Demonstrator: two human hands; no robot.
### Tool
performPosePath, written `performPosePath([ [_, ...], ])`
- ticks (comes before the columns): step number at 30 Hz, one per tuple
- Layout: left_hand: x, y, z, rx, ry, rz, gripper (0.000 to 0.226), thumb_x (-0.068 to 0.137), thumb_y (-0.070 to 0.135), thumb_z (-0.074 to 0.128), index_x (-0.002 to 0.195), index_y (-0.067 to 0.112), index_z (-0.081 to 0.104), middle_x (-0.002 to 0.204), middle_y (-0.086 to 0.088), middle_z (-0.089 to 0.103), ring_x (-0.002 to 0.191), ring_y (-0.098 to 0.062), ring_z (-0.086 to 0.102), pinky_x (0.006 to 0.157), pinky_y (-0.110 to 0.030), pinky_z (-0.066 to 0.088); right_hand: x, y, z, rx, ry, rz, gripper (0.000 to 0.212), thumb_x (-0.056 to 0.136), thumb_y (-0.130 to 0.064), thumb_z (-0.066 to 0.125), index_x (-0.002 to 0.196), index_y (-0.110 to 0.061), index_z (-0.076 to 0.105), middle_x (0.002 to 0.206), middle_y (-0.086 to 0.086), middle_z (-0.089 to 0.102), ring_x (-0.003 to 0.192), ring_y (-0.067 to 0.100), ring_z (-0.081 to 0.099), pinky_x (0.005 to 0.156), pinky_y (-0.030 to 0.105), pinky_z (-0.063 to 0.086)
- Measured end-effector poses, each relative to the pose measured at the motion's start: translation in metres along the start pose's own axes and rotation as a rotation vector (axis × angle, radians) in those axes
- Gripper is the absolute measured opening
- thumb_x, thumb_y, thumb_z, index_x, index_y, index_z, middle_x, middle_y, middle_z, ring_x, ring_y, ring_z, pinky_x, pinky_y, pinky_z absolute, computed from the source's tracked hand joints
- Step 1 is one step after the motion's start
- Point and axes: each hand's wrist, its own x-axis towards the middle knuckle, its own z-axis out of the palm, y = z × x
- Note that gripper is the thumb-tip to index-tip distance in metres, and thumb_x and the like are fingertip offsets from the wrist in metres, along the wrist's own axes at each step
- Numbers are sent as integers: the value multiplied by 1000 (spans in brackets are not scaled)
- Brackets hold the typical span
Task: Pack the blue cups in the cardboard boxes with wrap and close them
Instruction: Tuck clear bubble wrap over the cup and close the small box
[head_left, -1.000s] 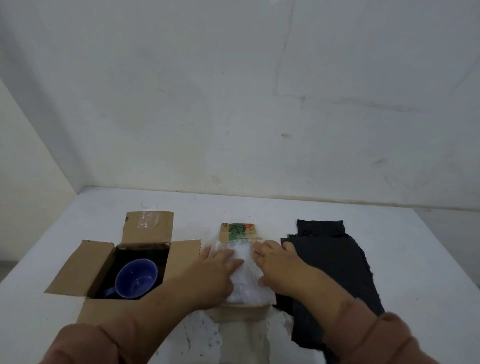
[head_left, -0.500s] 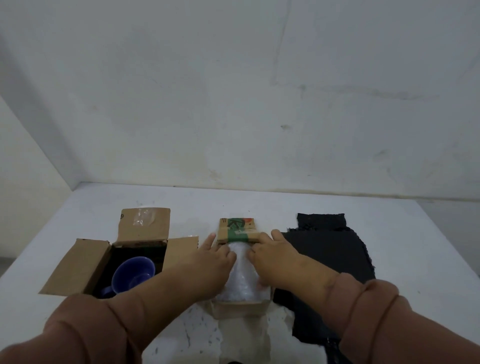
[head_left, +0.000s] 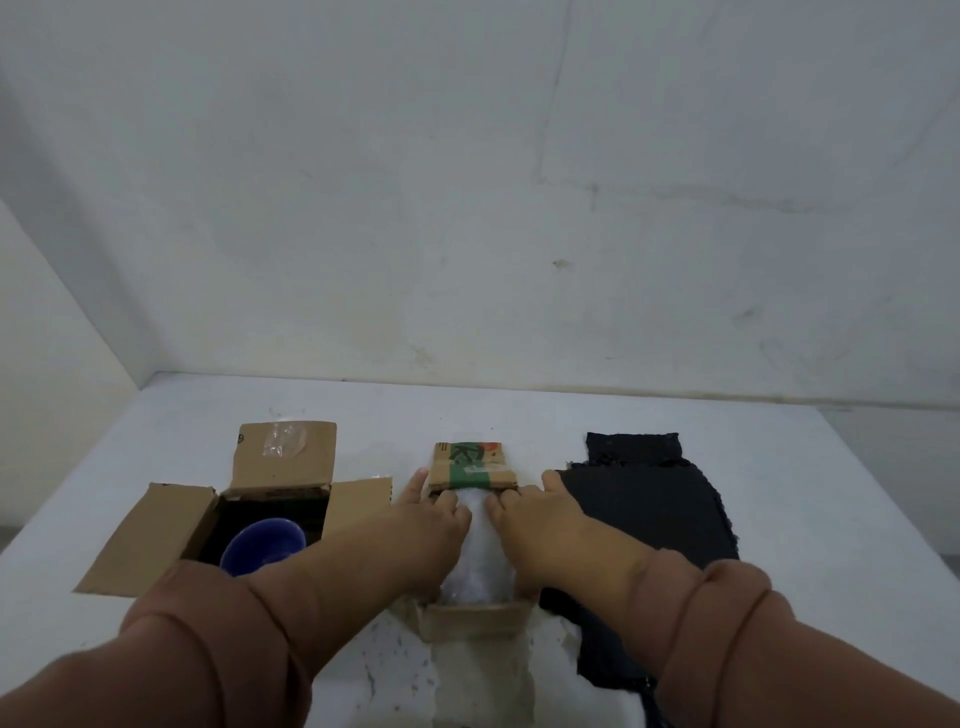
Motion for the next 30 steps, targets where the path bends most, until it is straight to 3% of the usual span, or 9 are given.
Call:
performPosePath([
  [4,5,5,-3,38,-24,-21,81,73,31,70,137,4,27,134,-23,41,126,-36,34,114,-55,1,3,-18,11,11,27,113,77,88,-28,57,145,-4,11,143,14,35,124,29,42,111,50,12],
  [9,1,11,2,13,46,-56,68,73,23,69,127,3,33,125,-25,45,117,-38,40,114,-54,5,-3,-16,28,194,20,146,85,87,-29,57,148,-15,0,152,8,19,129,28,37,105,57,18],
  [11,-4,11,2,-32,45,-82,68,74,21,67,130,4,32,129,-24,42,122,-39,37,114,-56,1,-5,-7,19,252,-56,118,91,81,-39,61,148,-21,3,151,5,23,126,29,41,103,57,16],
  [13,-8,11,-1,-65,32,-106,73,76,21,67,135,6,27,135,-22,37,129,-39,32,113,-59,0,-5,0,2,222,-119,93,85,76,-45,64,144,-21,19,142,5,35,124,31,38,104,56,14],
  [16,-12,11,-7,-71,16,-111,76,77,26,68,138,6,27,140,-19,35,132,-37,29,114,-57,2,-3,-5,-17,70,-39,41,59,76,-31,66,127,-16,41,123,7,47,115,29,35,99,49,21],
  [18,-11,11,-13,-55,-10,-106,73,79,30,67,138,5,31,140,-19,38,131,-36,30,114,-57,-1,-1,-12,-17,71,-40,32,61,79,-24,65,131,-12,37,126,9,47,119,29,39,103,50,19],
  [22,-5,8,-18,-99,-62,-98,68,78,20,68,135,5,34,137,-16,44,131,-30,37,114,-52,-6,3,-17,-2,71,-9,85,78,84,-18,59,145,-3,12,141,15,38,130,31,36,114,55,0],
  [28,-1,6,-7,-192,-12,-107,80,72,20,73,137,7,27,137,-13,41,131,-29,36,115,-51,1,6,-22,19,139,117,75,68,83,-14,58,139,-4,22,135,16,40,125,33,39,114,51,9],
  [30,-4,4,0,-243,11,-98,78,72,22,73,136,10,29,138,-11,41,132,-28,35,115,-51,-1,6,-19,23,166,76,60,77,81,-17,60,143,-7,15,138,15,36,129,32,35,115,53,6],
])
